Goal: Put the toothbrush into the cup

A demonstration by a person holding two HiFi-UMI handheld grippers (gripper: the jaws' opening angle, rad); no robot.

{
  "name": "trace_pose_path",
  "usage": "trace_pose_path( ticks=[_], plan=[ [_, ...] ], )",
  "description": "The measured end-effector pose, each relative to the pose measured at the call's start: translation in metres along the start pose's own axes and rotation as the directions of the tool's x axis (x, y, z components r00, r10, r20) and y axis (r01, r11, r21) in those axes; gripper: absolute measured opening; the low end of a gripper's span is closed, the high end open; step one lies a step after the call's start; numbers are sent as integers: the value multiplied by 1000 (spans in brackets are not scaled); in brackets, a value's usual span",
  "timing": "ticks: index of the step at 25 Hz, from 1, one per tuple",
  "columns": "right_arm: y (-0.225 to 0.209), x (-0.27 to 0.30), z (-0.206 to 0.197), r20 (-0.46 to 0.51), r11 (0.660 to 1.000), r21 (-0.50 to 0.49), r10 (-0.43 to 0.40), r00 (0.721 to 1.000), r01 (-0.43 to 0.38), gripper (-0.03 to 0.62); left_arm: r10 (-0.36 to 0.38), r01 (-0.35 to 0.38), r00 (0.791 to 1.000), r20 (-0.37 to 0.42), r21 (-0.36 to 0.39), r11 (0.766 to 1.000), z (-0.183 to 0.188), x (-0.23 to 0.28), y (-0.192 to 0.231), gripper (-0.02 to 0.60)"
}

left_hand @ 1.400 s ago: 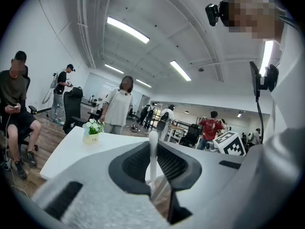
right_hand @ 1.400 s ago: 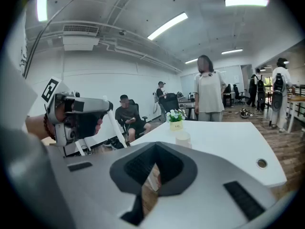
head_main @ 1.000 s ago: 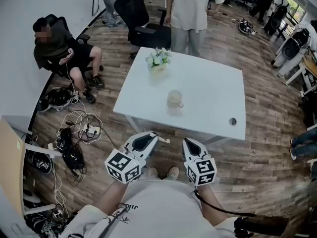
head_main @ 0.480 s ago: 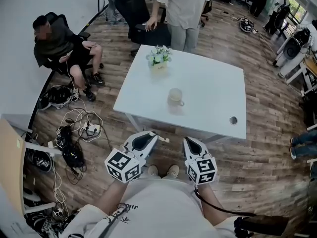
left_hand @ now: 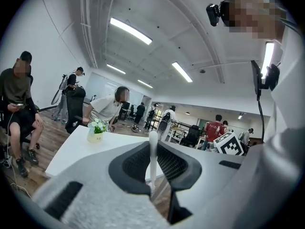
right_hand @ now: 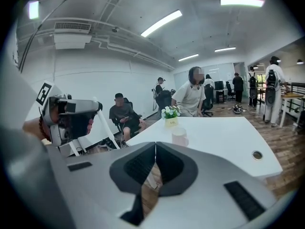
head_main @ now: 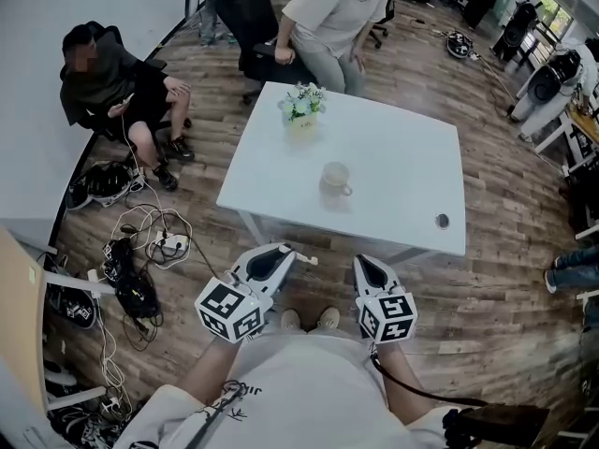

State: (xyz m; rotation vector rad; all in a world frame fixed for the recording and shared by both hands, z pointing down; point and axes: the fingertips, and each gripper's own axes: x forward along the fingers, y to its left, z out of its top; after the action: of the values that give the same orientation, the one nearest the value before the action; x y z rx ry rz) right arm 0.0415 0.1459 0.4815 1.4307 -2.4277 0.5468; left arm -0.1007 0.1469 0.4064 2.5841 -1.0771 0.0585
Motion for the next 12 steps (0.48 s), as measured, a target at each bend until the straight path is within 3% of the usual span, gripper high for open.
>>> trace_pose_path(
  ticks=[12],
  plan=[
    [16, 1, -6, -9, 1000, 1, -27, 1000, 27, 19, -34, 34, 999, 7, -14, 999, -4, -9, 11, 55]
  ],
)
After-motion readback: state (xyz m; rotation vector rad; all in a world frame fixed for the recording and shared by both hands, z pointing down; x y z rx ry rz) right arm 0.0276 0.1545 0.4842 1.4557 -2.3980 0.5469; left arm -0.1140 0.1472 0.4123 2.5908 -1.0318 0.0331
